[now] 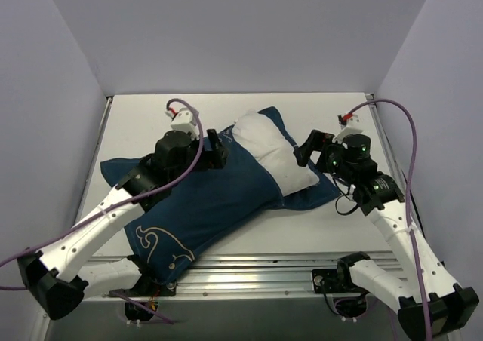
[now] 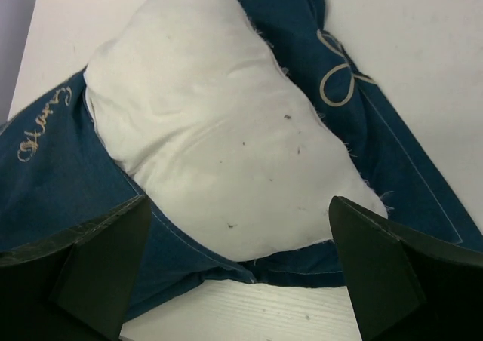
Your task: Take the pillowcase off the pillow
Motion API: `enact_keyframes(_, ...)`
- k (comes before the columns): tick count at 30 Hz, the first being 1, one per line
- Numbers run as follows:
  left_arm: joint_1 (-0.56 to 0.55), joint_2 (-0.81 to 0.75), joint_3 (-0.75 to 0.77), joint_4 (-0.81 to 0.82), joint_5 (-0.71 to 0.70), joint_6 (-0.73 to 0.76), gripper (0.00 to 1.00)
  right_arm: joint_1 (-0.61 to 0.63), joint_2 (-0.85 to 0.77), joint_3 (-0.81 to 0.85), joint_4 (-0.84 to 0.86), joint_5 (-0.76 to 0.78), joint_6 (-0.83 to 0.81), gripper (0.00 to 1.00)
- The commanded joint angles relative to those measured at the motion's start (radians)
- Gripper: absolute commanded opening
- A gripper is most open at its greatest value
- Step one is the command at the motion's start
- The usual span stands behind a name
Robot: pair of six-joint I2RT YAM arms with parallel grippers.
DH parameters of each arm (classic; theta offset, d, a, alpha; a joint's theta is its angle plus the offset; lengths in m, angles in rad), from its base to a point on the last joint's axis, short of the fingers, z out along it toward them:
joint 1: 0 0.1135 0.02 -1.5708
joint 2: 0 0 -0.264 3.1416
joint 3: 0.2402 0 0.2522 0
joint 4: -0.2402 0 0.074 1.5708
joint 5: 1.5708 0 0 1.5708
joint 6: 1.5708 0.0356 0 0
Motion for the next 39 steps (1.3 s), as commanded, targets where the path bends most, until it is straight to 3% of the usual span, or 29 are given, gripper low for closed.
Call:
enact_keyframes(1,-0.002,-0.103,-0.127,-0.23,-0.169,-0.173,0.95,0.047,0.089,-0.036,0.049,-0.055,-0.04,1.0)
enact_keyframes(7,0.017,-0.189,-0.355,-0.217,-0.166,-0.278,0.93,0.078,0.217,-0.155,0.15,0.0,-0.037,0.97)
enact_keyframes(10,0.085,-0.128,-0.376,-0.125,-0.134,-0.238,0.93,0.115,0.25,-0.197,0.157,-0.039,-0.027,0.82)
enact_keyframes(11,0.11,-0.104,-0.37,-0.094,-0.113,-0.217,0.93,0.132,0.25,-0.206,0.154,-0.041,-0.005,0.7)
enact_keyframes(14,0.193,0.039,-0.289,0.03,-0.065,-0.123,0.93,0.236,0.216,-0.247,0.161,-0.041,0.052,0.61)
enact_keyframes(17,0.216,0.214,-0.099,0.087,-0.056,-0.017,0.94,0.378,0.169,-0.277,0.195,-0.018,0.158,0.58)
enact_keyframes(20,0.215,0.338,0.048,0.19,0.042,0.06,0.95,0.47,0.142,-0.275,0.233,0.022,0.238,0.58)
enact_keyframes(23,0.213,0.386,0.107,0.273,0.114,0.084,0.95,0.534,0.141,-0.251,0.217,0.111,0.236,0.6)
enact_keyframes(26,0.205,0.343,0.058,0.319,0.143,0.095,0.96,0.543,0.15,-0.208,0.143,0.2,0.206,0.66)
enact_keyframes(30,0.201,0.152,-0.08,0.302,0.121,0.092,0.97,0.575,0.159,-0.156,0.073,0.25,0.186,0.83)
enact_keyframes(34,0.188,-0.034,-0.218,0.186,0.119,0.006,0.97,0.658,0.198,-0.093,-0.032,0.414,0.207,0.98)
enact_keyframes(39,0.1,-0.235,-0.396,0.13,0.136,-0.098,0.96,0.698,0.247,-0.093,-0.142,0.525,0.301,1.0)
